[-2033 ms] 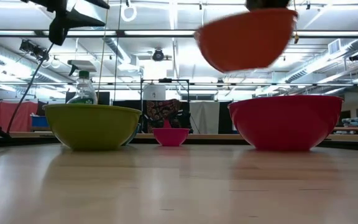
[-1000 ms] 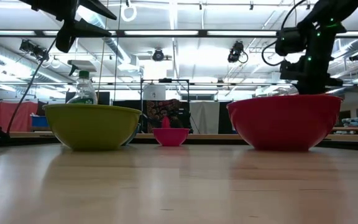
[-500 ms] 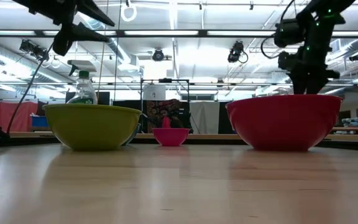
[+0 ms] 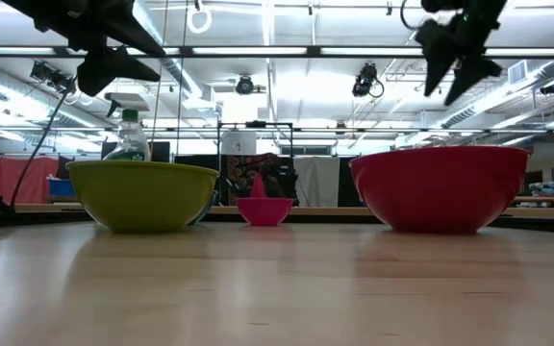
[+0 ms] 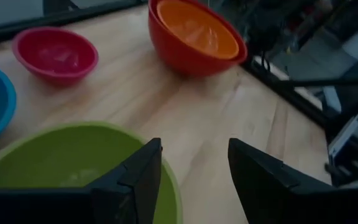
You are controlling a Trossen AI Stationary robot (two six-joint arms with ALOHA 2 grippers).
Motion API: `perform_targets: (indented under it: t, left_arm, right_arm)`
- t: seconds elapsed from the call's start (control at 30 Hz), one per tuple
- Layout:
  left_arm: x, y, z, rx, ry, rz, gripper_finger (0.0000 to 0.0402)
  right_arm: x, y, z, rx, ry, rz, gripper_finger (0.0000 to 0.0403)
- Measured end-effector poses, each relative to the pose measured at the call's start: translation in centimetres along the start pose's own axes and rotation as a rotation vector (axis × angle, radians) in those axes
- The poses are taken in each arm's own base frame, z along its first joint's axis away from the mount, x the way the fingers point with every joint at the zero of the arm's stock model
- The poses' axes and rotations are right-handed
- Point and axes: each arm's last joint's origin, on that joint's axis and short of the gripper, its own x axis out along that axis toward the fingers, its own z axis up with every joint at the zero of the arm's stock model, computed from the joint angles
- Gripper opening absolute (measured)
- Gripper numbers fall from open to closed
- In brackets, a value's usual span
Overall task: Nest bowls inside each other
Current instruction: Stack the green bowl on top of the orange bowl
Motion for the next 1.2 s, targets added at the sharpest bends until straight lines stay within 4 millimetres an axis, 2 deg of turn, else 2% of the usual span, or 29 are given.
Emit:
perform_targets:
  t: [0.13, 0.47, 0.73, 0.9, 1.07, 1.2]
  left_arm:
    - [0.6, -0.1, -0.3, 0.018, 0.034, 0.006, 0.0188]
    - [1.1, -0.2, -0.5, -0.056, 0.047, 0.016, 0.0188]
    - [1.0, -0.2, -0.9, -0.255, 0.127, -0.012, 0.0188]
    - [0.8, -0.2, -1.6, -0.315, 0.192, 0.003, 0.0188]
    - [0.7, -0.1, -2.1, -0.326, 0.231, 0.035, 0.0188]
    - [0.6, 0.2, -2.2, -0.393, 0.235, 0.076, 0.0188]
  right_arm:
    - [-0.9, 1.7, 0.2, -0.033, -0.052, 0.058, 0.0272]
    - [-0.8, 5.9, -0.6, -0.124, -0.094, 0.167, 0.0244]
    - [1.1, 11.6, -1.2, -0.235, -0.12, 0.324, 0.0222]
    - [1.6, 15.5, -1.1, -0.294, -0.187, 0.55, 0.021]
    - [2.2, 17.6, -0.7, -0.271, -0.215, 0.705, 0.0205]
    - [3.3, 18.3, -1.0, -0.323, -0.192, 0.698, 0.0199]
